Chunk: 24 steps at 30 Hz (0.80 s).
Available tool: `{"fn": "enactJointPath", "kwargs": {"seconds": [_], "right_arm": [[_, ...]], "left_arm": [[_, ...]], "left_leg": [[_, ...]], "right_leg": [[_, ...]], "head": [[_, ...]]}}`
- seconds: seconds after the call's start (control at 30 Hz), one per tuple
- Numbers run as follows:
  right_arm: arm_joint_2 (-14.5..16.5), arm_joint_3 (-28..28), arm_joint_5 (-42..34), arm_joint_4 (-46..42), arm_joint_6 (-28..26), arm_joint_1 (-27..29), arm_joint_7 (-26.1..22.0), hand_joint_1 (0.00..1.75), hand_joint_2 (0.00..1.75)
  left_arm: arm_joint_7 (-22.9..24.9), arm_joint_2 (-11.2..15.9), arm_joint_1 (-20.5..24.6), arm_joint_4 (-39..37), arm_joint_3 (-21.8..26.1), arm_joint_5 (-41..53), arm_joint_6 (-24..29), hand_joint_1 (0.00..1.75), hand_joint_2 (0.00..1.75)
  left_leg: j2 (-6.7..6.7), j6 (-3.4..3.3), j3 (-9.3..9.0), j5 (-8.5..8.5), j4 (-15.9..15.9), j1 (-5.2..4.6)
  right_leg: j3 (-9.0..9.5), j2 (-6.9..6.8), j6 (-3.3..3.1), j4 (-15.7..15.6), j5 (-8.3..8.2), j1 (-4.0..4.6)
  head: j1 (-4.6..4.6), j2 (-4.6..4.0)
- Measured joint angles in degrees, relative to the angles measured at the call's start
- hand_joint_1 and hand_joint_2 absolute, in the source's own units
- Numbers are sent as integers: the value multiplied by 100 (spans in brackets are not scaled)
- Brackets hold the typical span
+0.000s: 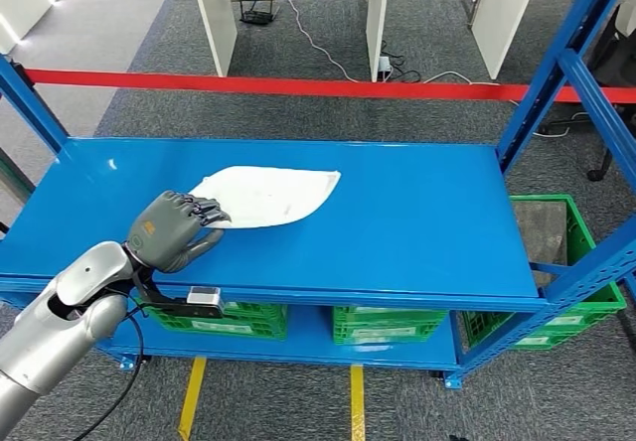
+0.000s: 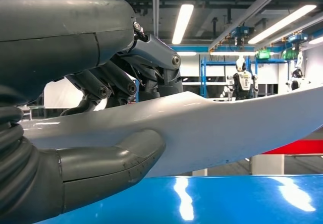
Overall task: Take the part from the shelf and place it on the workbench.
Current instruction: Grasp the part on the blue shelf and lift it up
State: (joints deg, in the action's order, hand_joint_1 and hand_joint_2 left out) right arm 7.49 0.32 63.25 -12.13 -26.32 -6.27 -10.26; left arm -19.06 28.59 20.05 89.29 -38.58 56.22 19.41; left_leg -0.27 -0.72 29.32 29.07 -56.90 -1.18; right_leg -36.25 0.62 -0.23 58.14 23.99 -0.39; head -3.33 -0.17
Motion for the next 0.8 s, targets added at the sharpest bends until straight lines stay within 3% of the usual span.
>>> {"fn": "enactJointPath", "kwargs": {"seconds": [0.1,0.13,0.2,0.27,0.3,0.33,0.37,0.43,0.5,0.63,0.7,0.77,0.8], "right_arm": [[7,-4,0,0,-1,1,3,0,0],[8,-7,0,0,-3,1,3,0,0],[8,-15,-1,0,-7,1,3,0,0],[9,-23,-1,0,-8,10,3,0,0],[10,-26,-1,0,-8,18,3,0,0],[10,-30,-1,0,-8,24,4,0,0],[10,-32,-1,0,-8,26,4,0,0],[10,-36,-2,0,-8,17,5,0,0],[10,-37,-2,-1,-10,5,5,0,0],[10,-40,-2,-2,-14,0,6,0,0],[11,-43,-1,-2,-14,-7,6,0,0],[12,-43,-1,-2,-13,-4,5,0,0],[12,-44,-1,-2,-14,-1,5,0,0]], "left_arm": [[0,-1,19,5,-1,-2,0,175,175],[0,-3,33,9,-1,-9,0,175,175],[0,-8,49,16,-2,-26,-2,175,175],[0,-15,48,17,-8,-37,-4,175,175],[0,-20,44,17,-13,-39,-4,175,175],[0,-25,43,17,-16,-41,-4,175,175],[0,-30,43,17,-18,-43,-4,175,175],[0,-37,45,18,-17,-44,-4,175,175],[-1,-40,50,20,-15,-48,-7,175,175],[-10,-39,64,22,-10,-63,-11,175,175],[-15,-35,70,22,-10,-67,-12,175,175],[-17,-32,68,21,-13,-68,-14,175,175],[-17,-33,63,20,-15,-68,-16,175,175]], "left_leg": [[8,-65,-10,-73,45,4],[16,-93,-17,-116,86,22],[31,-129,-15,-174,145,55],[34,-141,8,-184,145,61],[35,-138,14,-184,138,63],[34,-131,18,-180,128,69],[32,-115,19,-171,110,78],[26,-52,33,-129,54,96],[18,15,70,-103,-8,94],[13,122,150,-21,-124,98],[14,190,319,322,-574,114],[14,233,609,735,-1355,127],[14,242,699,826,-1626,133]], "right_leg": [[-15,0,71,-5,-17,-12],[-61,-1,93,67,56,-5],[-292,-8,126,570,397,-3],[-592,-16,156,1327,743,-21],[-669,-22,170,1548,790,-31],[-645,-27,180,1557,726,-40],[-511,-34,187,1339,569,-46],[-75,-39,185,597,279,-48],[187,-24,139,166,222,-33],[180,-10,-20,79,254,-41],[146,-18,-83,59,218,-52],[90,-28,-113,60,182,-44],[62,-33,-120,61,161,-40]], "head": [[-1,0],[3,0],[10,0],[9,0],[8,0],[8,0],[8,0],[13,0],[15,0],[4,0],[-9,0],[-16,0],[-15,0]]}}
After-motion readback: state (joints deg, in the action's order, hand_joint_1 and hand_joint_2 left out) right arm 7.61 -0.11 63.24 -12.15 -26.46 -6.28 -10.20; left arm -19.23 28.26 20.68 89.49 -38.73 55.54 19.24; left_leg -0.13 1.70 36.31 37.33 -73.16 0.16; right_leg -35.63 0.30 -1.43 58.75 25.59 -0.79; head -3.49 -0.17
